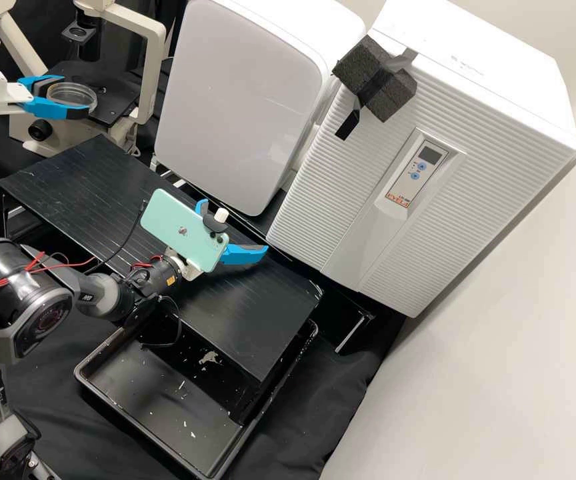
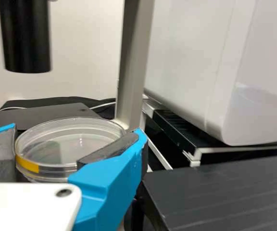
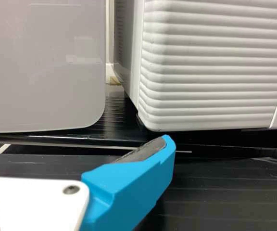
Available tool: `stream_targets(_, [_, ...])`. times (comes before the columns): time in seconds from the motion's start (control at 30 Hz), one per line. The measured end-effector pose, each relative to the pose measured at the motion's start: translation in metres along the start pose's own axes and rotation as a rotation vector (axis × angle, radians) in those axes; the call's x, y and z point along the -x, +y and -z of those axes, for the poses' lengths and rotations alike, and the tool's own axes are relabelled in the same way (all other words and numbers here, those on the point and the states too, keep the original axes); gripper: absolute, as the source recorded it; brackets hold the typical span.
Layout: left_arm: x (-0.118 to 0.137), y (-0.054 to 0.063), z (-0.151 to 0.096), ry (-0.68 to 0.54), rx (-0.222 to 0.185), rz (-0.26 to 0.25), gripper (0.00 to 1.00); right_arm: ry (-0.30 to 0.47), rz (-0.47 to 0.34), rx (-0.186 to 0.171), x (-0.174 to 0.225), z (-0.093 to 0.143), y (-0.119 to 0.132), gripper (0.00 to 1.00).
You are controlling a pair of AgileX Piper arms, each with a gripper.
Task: Place the petri dish on the microscope
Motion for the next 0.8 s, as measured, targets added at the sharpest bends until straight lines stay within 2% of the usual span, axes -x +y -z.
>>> stream_targets(0.2, [-0.007,-0.007,0.008,0.033,0.03,0.002,0.0,0.0,0.0,0.0,0.0,0.0,0.0,1.0])
stream_targets(0.27, [-0.013,-0.007,0.012,0.046,0.045,-0.011,0.0,0.0,0.0,0.0,0.0,0.0,0.0,1.0])
stream_targets(0.43, [-0.024,-0.005,0.016,0.073,0.048,-0.032,0.0,0.0,0.0,0.0,0.0,0.0,0.0,1.0])
stream_targets(0.53, [-0.031,-0.003,0.018,0.097,0.042,-0.031,0.0,0.0,0.0,0.0,0.0,0.0,0.0,1.0])
stream_targets(0.8, [-0.056,0.002,0.022,0.121,-0.023,-0.016,0.0,0.0,0.0,0.0,0.0,0.0,0.0,1.0])
